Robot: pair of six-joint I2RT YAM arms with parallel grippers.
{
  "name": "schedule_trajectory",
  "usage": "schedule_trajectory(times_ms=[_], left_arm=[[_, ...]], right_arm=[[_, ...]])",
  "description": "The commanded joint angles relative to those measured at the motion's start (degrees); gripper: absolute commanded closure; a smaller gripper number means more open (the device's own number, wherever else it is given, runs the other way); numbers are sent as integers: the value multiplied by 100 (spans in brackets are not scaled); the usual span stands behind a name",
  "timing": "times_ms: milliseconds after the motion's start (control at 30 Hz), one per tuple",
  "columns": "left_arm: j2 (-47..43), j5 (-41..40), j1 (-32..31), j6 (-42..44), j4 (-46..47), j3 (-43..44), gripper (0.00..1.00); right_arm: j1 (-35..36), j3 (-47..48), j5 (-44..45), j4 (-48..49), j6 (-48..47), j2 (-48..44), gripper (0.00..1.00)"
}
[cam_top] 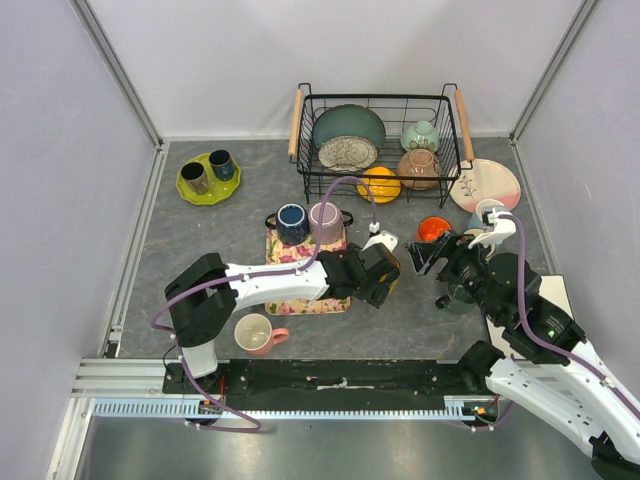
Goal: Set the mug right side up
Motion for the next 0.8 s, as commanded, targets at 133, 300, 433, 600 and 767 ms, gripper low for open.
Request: schedule_trajectory(times_ms=[133,300,433,600,767], left_arm=[[-12,-64,-27,-114,-113,689,10],[40,130,-18,-63,-288,820,34],[49,157,-18,52,-297,760,10],[66,60,-18,263,-306,750,9],[286,165,-10,456,-420,856,27]], right_arm=[[-12,-25,16,167,12,45,11],[-12,-33,15,175,-6,37,11],[-12,-33,15,175,-6,54,11],[-3,-42,-2,175,-14,81,12],[-12,-25,7,193,-6,107,11]])
